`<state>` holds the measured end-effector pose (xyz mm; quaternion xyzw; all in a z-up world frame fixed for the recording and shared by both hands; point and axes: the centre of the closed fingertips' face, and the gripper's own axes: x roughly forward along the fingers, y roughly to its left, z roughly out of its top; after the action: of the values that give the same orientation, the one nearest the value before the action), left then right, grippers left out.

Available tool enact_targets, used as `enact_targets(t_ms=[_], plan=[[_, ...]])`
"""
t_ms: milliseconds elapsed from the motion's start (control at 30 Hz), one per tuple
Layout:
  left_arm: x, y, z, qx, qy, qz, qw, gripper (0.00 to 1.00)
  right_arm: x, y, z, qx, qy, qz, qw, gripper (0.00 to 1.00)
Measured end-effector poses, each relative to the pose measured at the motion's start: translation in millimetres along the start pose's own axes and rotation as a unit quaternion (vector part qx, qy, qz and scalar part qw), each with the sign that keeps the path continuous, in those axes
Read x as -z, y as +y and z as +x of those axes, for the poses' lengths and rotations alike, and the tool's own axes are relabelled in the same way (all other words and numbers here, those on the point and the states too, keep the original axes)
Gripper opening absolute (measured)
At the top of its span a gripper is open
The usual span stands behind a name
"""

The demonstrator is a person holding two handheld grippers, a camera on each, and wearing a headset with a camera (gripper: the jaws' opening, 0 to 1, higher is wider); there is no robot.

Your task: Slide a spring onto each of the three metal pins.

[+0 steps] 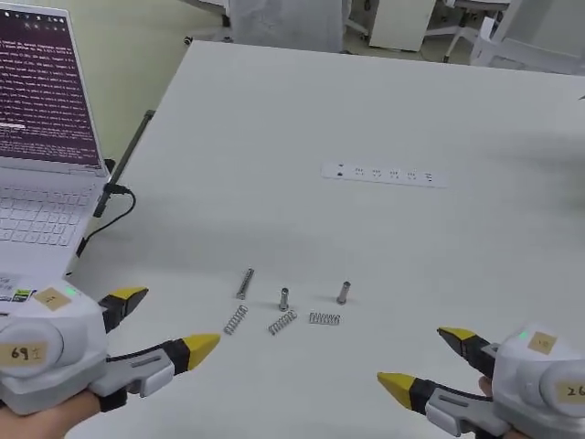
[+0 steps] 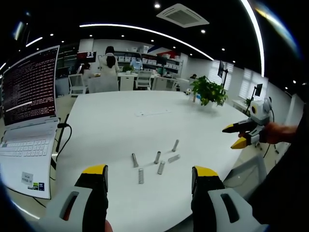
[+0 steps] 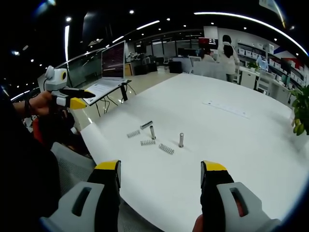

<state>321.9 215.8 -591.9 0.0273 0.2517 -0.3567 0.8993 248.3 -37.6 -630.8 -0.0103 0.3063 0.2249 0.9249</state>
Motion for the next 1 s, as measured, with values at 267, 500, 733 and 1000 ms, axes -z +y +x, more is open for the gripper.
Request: enact_targets(t_ms=[267,500,733,1000], plan=[[4.8,1.9,-5.8,-0.005,0.004,-0.002,1.0,0.67,0.0,5.9,1.5,-0.007,0.001,-0.003,1.0,0.65],[5.2,0.8,-4.3,-0.005,0.002,-0.004,1.0,0.66,-1.6,4.7,0.1,-0.007,-0.002,-0.007,1.0,0.65],[3.1,-1.8,-1.6,-0.004,-0.002,-0.003,1.0,0.66,0.1,2.1,-3.4,-0.005,-0.002,-0.007,1.0,0.65],[3.8,-2.6,-3.9,-0.005,-0.001,0.0,1.0,0.66,2.3,3.1,-4.7,-0.007,0.0,-0.007,1.0,0.65]])
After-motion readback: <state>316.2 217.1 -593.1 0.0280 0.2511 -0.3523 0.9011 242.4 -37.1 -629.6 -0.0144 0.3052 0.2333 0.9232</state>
